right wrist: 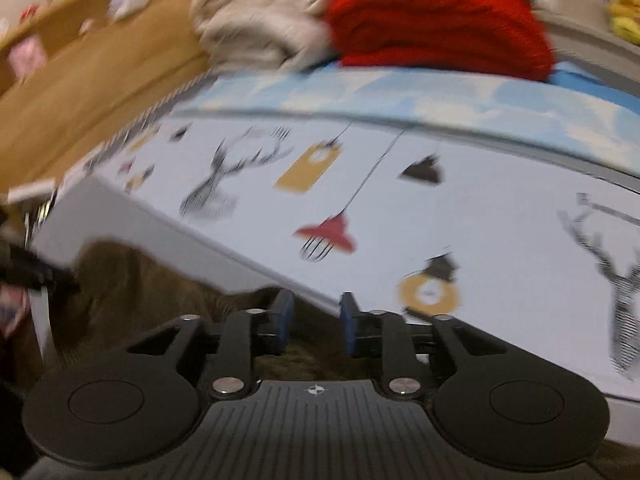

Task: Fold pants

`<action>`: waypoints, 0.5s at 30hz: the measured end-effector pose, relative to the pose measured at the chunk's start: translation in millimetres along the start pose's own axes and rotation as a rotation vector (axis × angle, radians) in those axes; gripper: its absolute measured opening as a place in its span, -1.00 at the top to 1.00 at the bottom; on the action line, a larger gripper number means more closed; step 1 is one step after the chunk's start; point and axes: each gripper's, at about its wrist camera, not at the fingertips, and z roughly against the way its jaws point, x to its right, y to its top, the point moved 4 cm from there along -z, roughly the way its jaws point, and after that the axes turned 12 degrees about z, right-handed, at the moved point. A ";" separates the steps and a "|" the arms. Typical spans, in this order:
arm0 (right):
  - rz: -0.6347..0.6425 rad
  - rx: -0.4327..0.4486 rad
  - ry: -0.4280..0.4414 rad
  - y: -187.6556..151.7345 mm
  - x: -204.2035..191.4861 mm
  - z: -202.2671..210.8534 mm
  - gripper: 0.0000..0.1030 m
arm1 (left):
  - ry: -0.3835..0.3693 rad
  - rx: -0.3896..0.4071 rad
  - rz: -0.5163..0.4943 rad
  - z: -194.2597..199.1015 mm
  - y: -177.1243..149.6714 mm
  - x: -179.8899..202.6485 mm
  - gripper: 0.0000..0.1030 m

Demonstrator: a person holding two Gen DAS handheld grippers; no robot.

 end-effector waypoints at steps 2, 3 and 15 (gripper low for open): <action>0.040 -0.054 0.025 -6.0 -7.5 -19.7 0.28 | -0.005 0.002 -0.002 0.2 1.1 1.1 0.15; 0.055 -0.077 0.039 -8.7 -10.0 -28.0 0.27 | -0.009 0.003 -0.004 0.3 1.7 1.8 0.15; 0.219 -0.169 0.156 -19.7 -28.5 -66.3 0.95 | -0.037 0.010 -0.029 0.4 7.6 13.6 0.15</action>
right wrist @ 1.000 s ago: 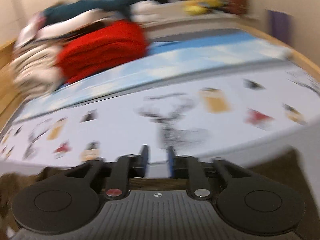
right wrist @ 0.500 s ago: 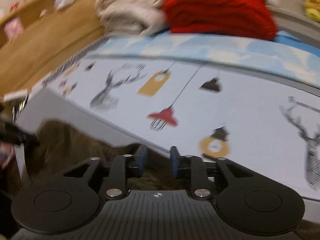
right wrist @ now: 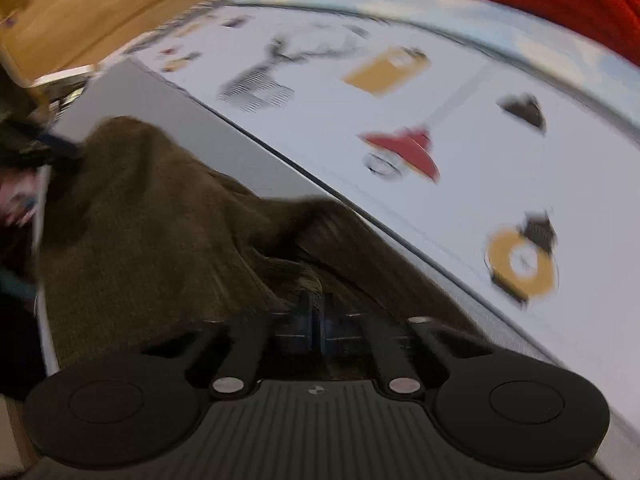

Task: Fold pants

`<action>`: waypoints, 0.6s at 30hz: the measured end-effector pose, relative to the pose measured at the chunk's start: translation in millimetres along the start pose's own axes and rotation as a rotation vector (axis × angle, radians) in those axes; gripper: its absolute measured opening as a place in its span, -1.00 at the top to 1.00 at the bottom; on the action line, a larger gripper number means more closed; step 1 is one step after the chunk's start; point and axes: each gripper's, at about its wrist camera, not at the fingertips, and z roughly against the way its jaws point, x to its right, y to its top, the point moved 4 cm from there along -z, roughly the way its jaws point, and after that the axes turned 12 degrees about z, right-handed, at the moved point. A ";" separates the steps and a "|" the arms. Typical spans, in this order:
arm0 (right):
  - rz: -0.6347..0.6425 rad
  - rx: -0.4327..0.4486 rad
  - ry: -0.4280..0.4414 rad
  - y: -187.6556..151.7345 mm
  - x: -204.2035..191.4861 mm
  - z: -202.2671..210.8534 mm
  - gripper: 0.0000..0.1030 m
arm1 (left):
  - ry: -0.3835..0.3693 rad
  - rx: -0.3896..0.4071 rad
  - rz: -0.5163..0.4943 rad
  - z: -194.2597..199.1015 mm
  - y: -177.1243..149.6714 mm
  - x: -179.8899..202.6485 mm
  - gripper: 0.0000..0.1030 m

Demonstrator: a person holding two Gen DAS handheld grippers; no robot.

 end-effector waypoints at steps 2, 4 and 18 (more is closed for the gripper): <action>-0.104 0.104 -0.091 11.1 23.7 21.4 0.96 | -0.005 0.006 0.005 0.8 2.2 1.5 0.15; -0.286 0.184 -0.152 9.5 54.9 37.0 0.96 | -0.013 0.011 0.005 1.7 4.0 5.1 0.15; -0.618 0.233 -0.481 -95.1 134.1 141.6 0.27 | -0.096 0.040 -0.088 -0.9 12.7 97.8 0.15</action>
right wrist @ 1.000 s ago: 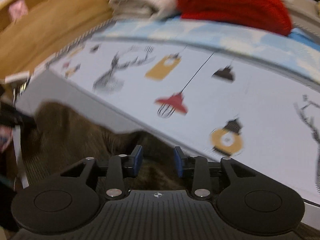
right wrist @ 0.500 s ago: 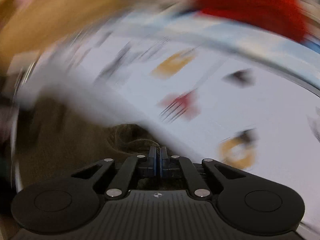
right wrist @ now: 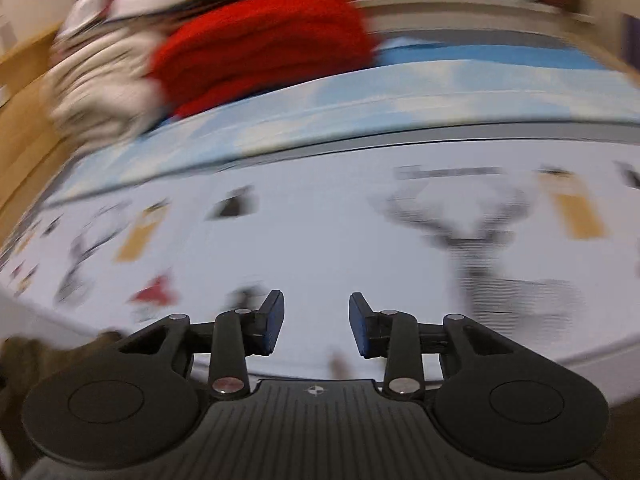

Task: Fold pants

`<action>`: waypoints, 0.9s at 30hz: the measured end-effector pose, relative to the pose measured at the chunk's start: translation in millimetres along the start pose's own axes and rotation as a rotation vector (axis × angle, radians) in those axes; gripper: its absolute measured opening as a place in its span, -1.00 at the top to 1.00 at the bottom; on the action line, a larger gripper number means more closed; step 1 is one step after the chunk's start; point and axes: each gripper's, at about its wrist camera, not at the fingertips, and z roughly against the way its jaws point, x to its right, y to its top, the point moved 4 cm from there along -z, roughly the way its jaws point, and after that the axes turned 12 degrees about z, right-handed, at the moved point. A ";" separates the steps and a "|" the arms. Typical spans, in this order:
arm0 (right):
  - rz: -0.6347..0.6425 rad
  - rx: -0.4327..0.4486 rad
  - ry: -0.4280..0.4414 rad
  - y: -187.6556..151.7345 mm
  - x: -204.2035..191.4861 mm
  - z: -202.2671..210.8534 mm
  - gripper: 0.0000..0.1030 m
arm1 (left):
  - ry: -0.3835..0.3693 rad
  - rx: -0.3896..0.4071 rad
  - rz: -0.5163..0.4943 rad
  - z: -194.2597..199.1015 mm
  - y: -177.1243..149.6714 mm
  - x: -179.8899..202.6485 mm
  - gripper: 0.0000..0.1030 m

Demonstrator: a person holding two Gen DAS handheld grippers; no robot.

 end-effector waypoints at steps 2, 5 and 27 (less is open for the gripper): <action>-0.059 0.010 -0.089 -13.9 46.6 16.9 0.27 | 0.000 0.005 -0.013 -2.0 1.8 9.6 0.15; -0.153 0.025 -0.245 -45.5 126.4 50.6 0.27 | -0.011 0.015 -0.015 -2.5 4.7 17.8 0.15; -0.127 0.116 -0.383 -140.7 281.9 108.5 0.70 | 0.093 0.001 -0.014 -21.4 12.6 11.5 0.15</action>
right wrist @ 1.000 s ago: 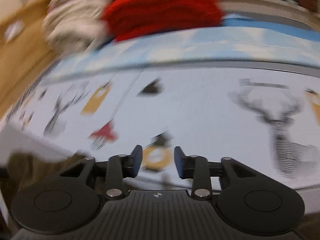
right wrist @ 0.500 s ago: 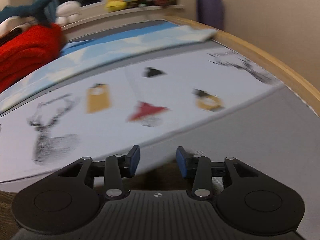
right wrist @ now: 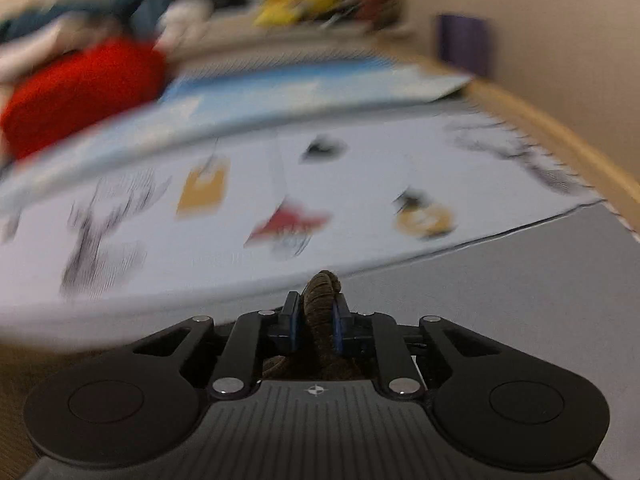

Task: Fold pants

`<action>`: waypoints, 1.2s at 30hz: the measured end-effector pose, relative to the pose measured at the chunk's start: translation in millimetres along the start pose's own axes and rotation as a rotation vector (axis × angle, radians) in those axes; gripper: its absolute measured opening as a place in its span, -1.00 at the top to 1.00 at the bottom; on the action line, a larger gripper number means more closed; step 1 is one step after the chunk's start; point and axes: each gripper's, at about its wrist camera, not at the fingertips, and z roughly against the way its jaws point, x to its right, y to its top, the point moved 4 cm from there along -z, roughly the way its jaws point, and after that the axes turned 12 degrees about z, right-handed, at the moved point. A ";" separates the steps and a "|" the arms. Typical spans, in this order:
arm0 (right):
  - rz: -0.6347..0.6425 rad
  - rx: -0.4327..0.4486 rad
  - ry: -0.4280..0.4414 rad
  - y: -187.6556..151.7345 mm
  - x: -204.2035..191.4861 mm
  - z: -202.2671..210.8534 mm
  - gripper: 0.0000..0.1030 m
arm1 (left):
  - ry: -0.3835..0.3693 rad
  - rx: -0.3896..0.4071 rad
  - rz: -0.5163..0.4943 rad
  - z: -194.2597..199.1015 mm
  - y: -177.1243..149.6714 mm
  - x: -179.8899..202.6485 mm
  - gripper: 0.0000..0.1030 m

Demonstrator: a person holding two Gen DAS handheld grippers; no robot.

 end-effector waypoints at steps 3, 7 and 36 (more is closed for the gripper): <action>-0.132 -0.064 -0.090 -6.9 17.8 -5.9 0.79 | -0.012 0.004 -0.001 -0.2 0.4 2.7 0.15; -0.120 -0.126 -0.123 -16.1 16.9 -4.4 0.58 | -0.007 0.001 -0.009 0.5 -2.5 -0.4 0.15; -0.832 -0.359 -0.181 -131.4 42.9 105.7 0.49 | 0.102 -0.206 0.042 -2.9 -84.0 -122.5 0.54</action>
